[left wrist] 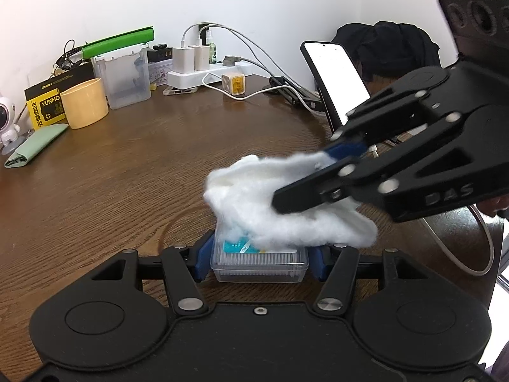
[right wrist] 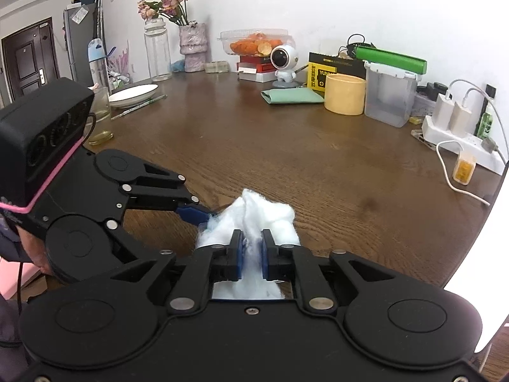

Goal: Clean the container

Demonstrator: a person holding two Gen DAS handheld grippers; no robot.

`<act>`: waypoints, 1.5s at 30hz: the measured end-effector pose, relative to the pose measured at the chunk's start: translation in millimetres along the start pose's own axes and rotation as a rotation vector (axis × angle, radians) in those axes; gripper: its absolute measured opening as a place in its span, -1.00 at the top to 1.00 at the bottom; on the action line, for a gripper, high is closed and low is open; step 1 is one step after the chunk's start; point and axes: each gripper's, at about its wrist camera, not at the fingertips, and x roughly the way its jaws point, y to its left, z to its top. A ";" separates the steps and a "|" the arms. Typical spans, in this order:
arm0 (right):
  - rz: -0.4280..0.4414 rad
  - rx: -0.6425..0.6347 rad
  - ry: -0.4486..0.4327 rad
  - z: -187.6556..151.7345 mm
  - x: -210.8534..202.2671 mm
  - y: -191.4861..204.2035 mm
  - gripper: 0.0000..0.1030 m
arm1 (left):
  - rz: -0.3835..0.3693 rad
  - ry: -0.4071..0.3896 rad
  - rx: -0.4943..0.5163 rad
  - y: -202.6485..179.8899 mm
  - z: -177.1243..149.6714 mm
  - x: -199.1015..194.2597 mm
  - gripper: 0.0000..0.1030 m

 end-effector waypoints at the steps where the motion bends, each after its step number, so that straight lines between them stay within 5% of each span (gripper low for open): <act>1: -0.004 -0.008 -0.010 0.1 -3.9 0.3 0.69 | -0.005 0.000 0.001 0.5 0.2 0.3 -0.11; 11: 0.045 -0.014 0.015 1.1 7.0 -9.4 0.64 | -0.036 0.001 0.024 2.0 0.4 1.4 -0.11; 16: -0.007 0.034 0.026 -0.9 0.1 -15.4 0.86 | -0.055 0.000 0.040 -0.3 -0.5 0.9 -0.11; 20: 0.122 0.032 0.034 -3.1 0.9 0.6 0.88 | -0.069 0.000 0.051 -2.0 -0.5 1.8 -0.11; 26: -0.041 0.085 0.001 -9.2 -8.8 -20.3 0.87 | -0.089 0.000 0.068 -4.6 -0.5 3.0 -0.11; 32: 0.102 0.074 0.028 -11.4 -6.2 0.9 0.87 | -0.109 0.000 0.084 -7.2 -0.6 4.3 -0.12; 38: -0.039 0.055 0.022 -9.3 -9.6 -13.5 0.86 | -0.110 -0.001 0.086 -16.3 -3.2 1.9 -0.12; 45: 0.055 0.049 0.051 -11.0 -9.5 3.9 0.87 | -0.113 -0.002 0.085 -17.8 -1.9 2.2 -0.12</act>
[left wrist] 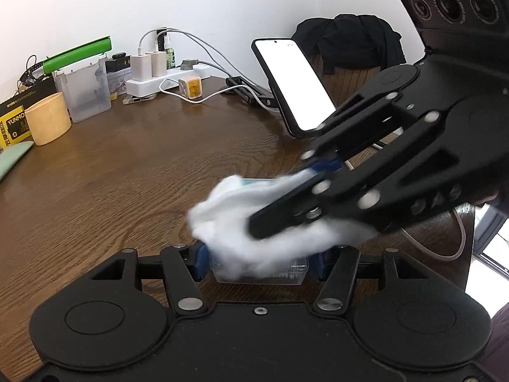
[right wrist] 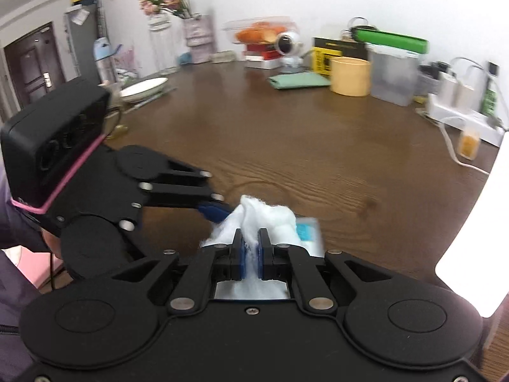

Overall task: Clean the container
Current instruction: 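Rub the cotton wad across the floss box lid with the right tool while the left holds it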

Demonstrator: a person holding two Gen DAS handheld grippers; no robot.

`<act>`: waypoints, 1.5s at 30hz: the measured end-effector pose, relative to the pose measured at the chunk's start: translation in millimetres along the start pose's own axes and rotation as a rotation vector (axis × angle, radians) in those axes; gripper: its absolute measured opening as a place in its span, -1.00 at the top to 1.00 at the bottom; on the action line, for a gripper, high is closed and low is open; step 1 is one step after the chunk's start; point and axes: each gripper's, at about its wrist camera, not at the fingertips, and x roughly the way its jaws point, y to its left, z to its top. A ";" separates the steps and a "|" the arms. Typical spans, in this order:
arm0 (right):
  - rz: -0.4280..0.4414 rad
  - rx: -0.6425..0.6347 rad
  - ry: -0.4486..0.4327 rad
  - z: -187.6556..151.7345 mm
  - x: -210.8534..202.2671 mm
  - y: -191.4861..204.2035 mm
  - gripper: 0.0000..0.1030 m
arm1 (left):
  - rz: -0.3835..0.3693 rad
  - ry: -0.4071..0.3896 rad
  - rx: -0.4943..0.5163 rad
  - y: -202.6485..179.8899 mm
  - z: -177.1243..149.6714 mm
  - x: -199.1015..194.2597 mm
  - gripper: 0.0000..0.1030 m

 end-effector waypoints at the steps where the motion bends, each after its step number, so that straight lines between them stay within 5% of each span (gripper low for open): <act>1: -0.002 -0.008 -0.008 0.8 3.4 3.0 0.87 | 0.000 0.000 -0.001 0.0 0.0 0.0 -0.12; 7: -0.126 -0.013 -0.005 4.1 -0.7 -11.7 0.86 | 0.001 -0.001 0.002 0.0 0.6 -0.3 -0.12; 13: -0.040 0.005 -0.009 -2.6 0.3 -0.4 0.86 | 0.001 0.000 0.005 -0.6 1.2 0.4 -0.13; 37: -0.139 -0.006 -0.024 0.0 3.4 -6.3 0.86 | 0.003 -0.001 0.008 -2.4 1.1 0.4 -0.14; 45: -0.069 -0.060 0.004 4.3 7.3 11.6 0.88 | 0.003 -0.002 0.007 -2.9 0.2 0.9 -0.14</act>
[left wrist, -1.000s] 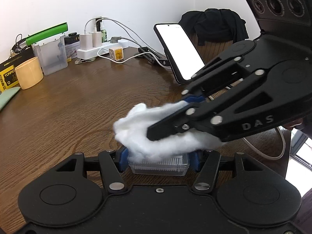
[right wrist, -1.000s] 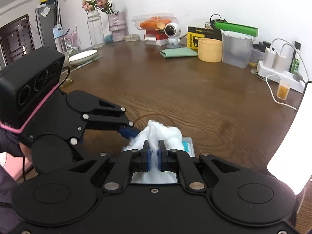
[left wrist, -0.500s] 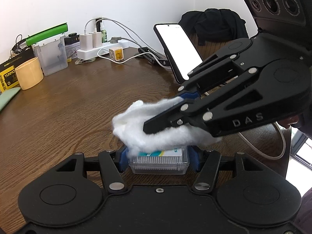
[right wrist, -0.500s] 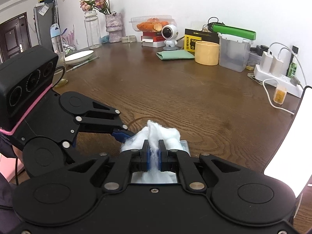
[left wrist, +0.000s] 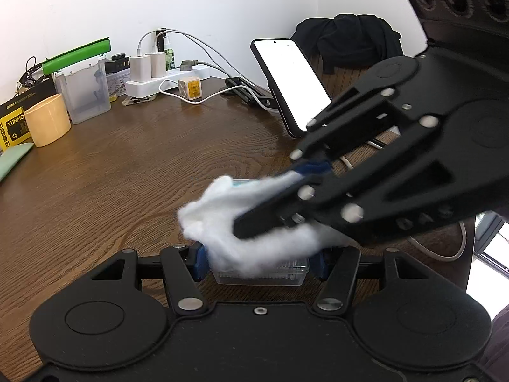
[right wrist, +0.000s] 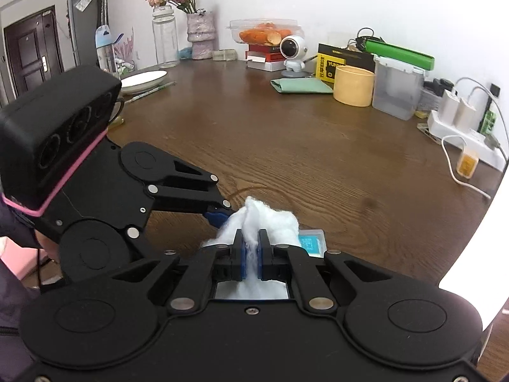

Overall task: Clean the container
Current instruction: 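Rub the cotton wad across the floss box lid with the right tool while the left holds it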

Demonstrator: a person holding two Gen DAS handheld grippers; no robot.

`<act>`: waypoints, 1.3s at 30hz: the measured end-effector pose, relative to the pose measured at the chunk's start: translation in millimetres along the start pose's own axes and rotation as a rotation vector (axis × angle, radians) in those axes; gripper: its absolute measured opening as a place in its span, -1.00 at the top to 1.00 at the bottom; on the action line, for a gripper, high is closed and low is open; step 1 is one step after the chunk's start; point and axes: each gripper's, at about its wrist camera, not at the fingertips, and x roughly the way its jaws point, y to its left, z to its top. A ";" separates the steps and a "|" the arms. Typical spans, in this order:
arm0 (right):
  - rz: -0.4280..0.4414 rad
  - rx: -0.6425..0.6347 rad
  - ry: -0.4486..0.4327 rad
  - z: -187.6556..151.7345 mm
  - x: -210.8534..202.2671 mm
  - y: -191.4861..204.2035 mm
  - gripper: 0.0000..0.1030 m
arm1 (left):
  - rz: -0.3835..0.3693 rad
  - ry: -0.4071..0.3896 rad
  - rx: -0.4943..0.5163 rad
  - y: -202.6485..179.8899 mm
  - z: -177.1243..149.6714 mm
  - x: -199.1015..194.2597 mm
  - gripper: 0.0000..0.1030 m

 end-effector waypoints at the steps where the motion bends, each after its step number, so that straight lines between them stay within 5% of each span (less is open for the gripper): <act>1: -0.019 0.003 -0.003 -0.1 0.5 -2.6 0.88 | 0.001 0.000 0.000 -0.1 0.0 0.0 -0.14; 7: -0.109 0.013 0.001 -2.0 -5.1 -14.9 0.88 | 0.003 0.000 0.001 -1.1 -0.1 -0.5 -0.14; 14: 0.020 -0.010 0.014 -1.5 -5.0 3.8 0.89 | 0.005 0.000 0.001 -2.7 -0.7 -1.4 -0.14; 20: -0.109 0.009 -0.011 -0.5 -0.3 -10.5 0.88 | 0.008 0.000 0.001 -4.5 -1.3 -2.3 -0.14; 29: -0.023 0.038 -0.008 -6.1 -4.4 -6.2 0.88 | 0.008 0.000 -0.002 -5.7 -1.1 -3.1 -0.14; 39: -0.106 -0.026 -0.043 0.1 -20.0 4.0 0.71 | 0.007 0.001 -0.005 0.2 1.3 -0.4 -0.14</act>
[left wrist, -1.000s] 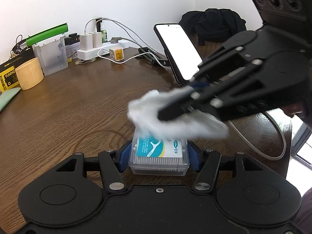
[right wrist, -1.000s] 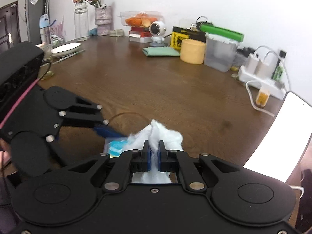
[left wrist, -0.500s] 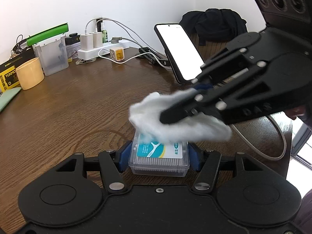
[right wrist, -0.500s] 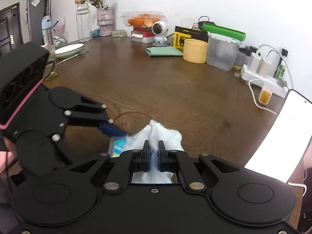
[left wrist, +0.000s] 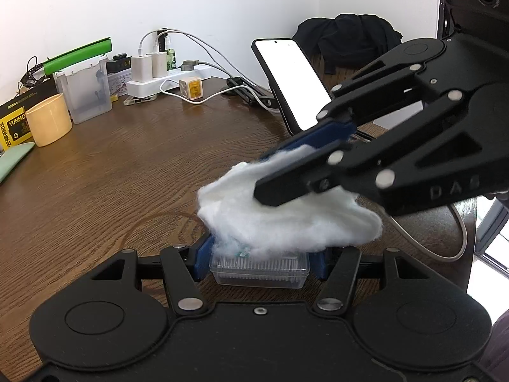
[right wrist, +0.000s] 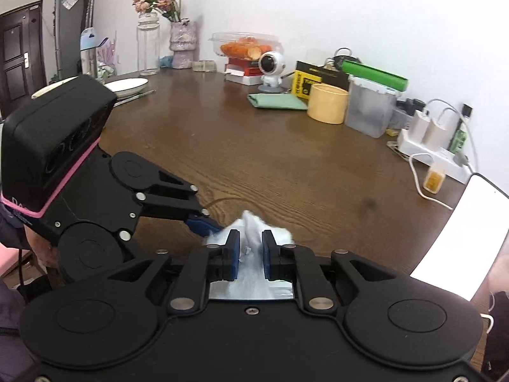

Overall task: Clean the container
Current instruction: 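Rub the cotton wad across the floss box lid with the right tool while the left holds it, then sweep the cotton back and forth over the box lid with the right tool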

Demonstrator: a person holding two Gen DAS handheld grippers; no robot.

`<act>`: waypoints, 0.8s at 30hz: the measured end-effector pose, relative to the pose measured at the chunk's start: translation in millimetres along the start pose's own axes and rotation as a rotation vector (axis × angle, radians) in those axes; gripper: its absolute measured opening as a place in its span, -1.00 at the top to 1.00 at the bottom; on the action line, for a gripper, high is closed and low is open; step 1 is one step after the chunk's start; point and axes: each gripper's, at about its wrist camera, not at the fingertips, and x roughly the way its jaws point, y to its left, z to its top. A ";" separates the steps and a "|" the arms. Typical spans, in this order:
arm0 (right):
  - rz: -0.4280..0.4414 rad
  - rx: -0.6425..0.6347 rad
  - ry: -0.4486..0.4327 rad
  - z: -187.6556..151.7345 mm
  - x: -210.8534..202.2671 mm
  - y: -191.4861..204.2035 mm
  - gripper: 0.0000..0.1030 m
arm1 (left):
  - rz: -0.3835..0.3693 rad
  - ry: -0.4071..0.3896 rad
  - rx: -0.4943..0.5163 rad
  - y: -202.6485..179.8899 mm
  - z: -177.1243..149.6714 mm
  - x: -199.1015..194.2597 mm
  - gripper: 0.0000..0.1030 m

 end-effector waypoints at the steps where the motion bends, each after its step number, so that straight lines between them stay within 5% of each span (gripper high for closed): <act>1: -0.003 0.006 0.003 -0.8 -0.6 -1.8 0.71 | 0.000 0.000 0.000 0.3 0.0 0.1 -0.14; 24: 0.053 0.081 0.008 -13.1 16.8 -7.5 0.79 | 0.000 0.001 -0.003 -0.4 0.7 0.3 -0.14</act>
